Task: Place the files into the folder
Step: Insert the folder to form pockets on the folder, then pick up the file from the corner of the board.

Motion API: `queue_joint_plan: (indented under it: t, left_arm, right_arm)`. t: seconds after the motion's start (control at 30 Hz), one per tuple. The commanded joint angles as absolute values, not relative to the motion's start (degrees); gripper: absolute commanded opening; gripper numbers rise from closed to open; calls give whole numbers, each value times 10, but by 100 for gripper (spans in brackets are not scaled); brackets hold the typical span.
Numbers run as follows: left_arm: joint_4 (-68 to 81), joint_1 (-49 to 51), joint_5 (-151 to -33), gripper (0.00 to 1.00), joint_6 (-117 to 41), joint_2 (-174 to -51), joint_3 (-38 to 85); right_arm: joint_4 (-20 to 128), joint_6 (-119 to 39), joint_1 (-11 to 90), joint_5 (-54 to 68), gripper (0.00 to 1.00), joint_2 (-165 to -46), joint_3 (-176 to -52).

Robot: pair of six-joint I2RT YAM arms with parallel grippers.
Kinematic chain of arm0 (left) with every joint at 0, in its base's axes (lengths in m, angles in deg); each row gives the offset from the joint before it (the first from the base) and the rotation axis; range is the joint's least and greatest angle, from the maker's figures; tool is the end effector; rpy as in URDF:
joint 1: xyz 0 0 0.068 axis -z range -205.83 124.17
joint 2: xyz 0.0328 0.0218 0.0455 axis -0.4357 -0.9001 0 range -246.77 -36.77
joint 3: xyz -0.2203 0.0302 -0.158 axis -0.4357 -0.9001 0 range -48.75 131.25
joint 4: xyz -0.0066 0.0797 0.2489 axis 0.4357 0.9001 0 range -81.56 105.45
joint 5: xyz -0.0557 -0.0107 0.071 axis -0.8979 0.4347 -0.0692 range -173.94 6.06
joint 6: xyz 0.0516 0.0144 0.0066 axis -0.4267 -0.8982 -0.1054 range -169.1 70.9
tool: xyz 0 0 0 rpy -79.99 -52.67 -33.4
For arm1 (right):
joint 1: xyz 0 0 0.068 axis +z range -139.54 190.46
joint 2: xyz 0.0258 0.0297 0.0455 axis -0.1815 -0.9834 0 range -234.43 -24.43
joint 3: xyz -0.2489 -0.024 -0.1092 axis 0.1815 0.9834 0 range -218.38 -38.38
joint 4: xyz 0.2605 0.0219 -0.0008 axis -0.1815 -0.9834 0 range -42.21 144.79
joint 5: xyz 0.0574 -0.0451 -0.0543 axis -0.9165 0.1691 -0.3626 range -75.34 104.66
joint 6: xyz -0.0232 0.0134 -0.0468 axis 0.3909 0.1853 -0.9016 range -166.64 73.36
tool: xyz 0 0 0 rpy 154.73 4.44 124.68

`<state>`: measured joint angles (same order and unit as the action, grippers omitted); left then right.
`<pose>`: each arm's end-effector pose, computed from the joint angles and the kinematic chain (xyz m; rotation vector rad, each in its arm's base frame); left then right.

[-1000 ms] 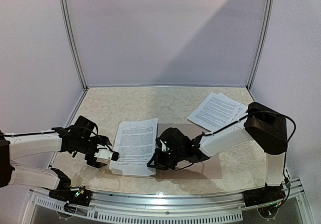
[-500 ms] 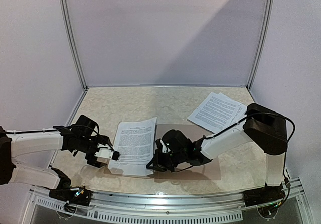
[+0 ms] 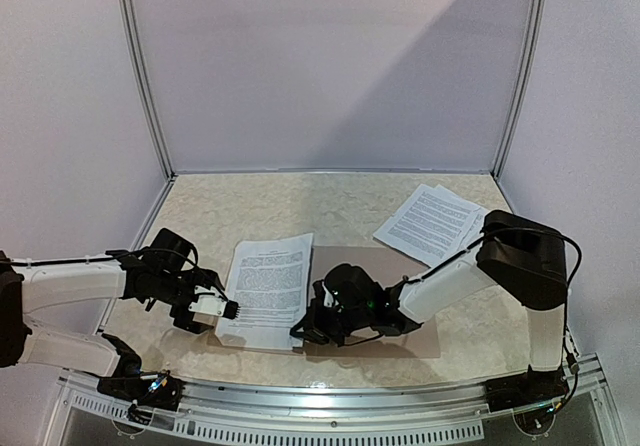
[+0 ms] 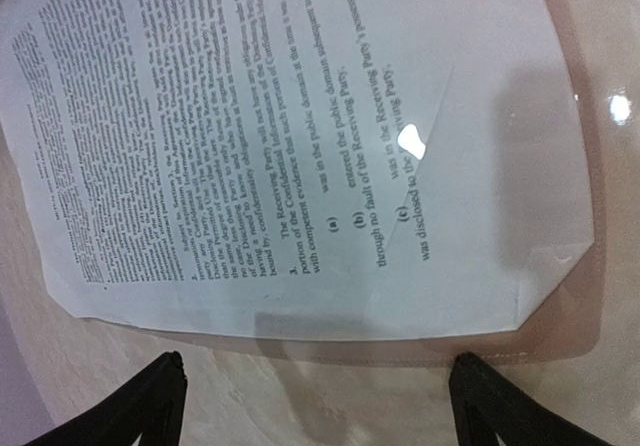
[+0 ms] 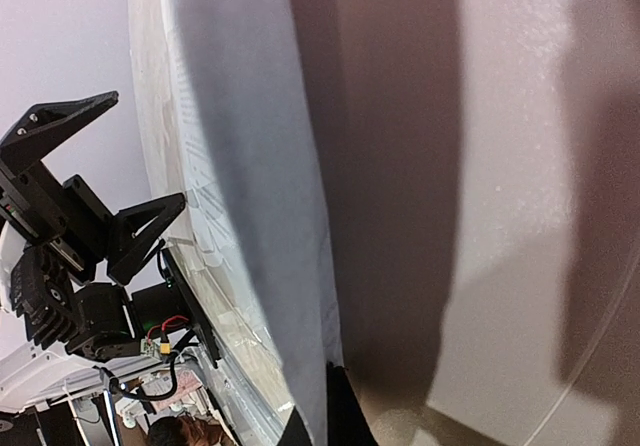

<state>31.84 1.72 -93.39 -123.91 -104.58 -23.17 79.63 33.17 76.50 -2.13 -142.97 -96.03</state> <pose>0.1631 -0.0917 0.1382 2.1235 1.6471 0.0291 0.1552 0.3745 0.0970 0.1246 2.7619 1.4608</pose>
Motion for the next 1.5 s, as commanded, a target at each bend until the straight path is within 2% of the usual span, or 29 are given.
queue_joint_plan:
  t: [0.0,0.17,0.43,0.67,0.87,0.93,1.1,1.3,1.47]
  left_arm:
    - [411,27,-925,94,-1254,-1082,-273]
    - [436,28,-914,95,-1276,-1046,-267]
    - [433,29,-887,95,-1290,-1049,-273]
    - [436,28,-873,96,-1291,-1043,-275]
    - [434,26,-842,95,-1300,-1040,-287]
    - [433,26,-841,95,-1299,-1044,-292]
    - [427,26,-844,95,-1282,-1067,-288]
    - [453,25,-891,95,-1244,-1072,-254]
    - [478,-1,-943,95,-1199,-1086,-187]
  right_arm:
    - [756,324,774,-1,0,-1425,-958]
    - [712,297,770,7,5,-1399,-941]
    - [631,269,768,3,21,-1382,-954]
    - [456,179,758,54,27,-1332,-988]
    - [413,132,731,82,28,-1316,-1006]
    - [378,103,725,111,28,-1322,-1038]
    - [306,33,723,204,36,-1357,-1125]
    - [255,-10,723,320,51,-1387,-1176]
    - [243,-58,720,350,55,-1437,-1231]
